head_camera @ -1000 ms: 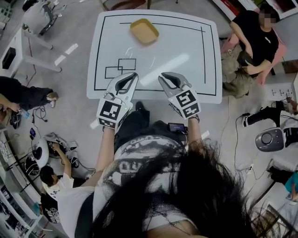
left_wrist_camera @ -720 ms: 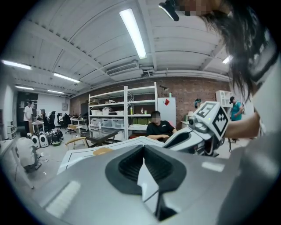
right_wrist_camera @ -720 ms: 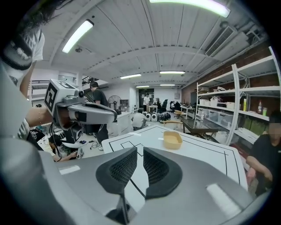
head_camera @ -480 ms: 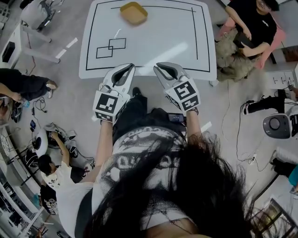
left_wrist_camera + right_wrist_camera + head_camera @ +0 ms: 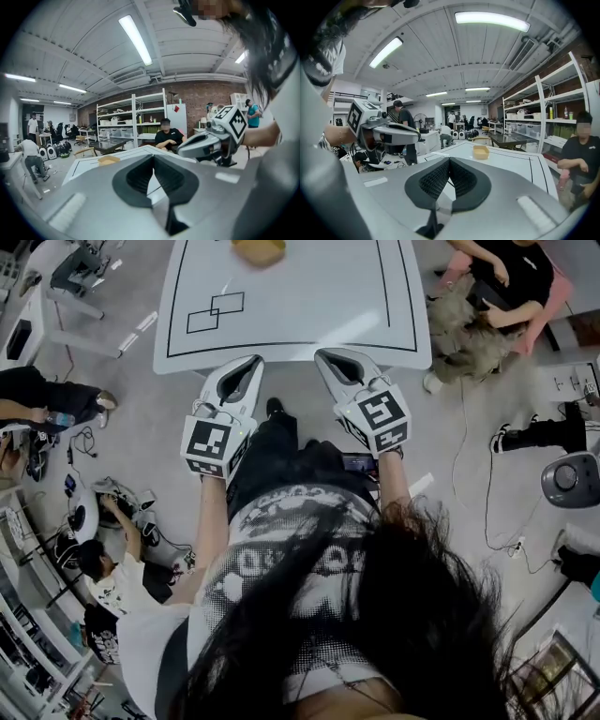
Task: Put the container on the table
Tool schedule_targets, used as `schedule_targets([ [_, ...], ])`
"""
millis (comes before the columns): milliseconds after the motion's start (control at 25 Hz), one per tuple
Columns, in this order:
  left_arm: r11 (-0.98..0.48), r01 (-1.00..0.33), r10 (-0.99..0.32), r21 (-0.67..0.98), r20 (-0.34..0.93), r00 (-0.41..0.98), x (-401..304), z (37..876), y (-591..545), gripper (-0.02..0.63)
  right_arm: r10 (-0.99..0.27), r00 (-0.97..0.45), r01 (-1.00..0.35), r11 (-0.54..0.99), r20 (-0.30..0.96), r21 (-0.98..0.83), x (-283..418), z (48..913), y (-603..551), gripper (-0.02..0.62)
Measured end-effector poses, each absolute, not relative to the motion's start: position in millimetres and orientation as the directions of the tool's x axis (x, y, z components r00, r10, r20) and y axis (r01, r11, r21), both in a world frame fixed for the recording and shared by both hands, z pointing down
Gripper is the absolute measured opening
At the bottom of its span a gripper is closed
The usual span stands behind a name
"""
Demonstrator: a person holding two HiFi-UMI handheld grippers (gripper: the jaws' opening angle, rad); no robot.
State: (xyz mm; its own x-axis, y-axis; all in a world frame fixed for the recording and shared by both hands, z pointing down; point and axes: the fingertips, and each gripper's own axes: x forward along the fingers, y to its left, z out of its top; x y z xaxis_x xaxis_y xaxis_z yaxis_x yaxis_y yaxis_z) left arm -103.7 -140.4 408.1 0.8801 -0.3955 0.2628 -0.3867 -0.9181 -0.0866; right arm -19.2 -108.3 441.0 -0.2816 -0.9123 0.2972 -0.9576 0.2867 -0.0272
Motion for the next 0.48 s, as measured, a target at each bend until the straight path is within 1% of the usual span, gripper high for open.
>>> schedule_targets([
  [200,-0.914,-0.397,-0.405,-0.083,0.262,0.876,-113.5,411.2,-121.8,0.000,-0.928,-0.252,-0.966,0.258,0.275,-0.012,-14.7,434.7,-87.0,0.003],
  [480,-0.909,-0.407,-0.415,-0.085,0.253,0.874,-129.4,413.0,-105.3,0.000,-0.926,-0.259,-0.962,0.272,0.275,0.011,-27.7,433.6,-70.3,0.003],
])
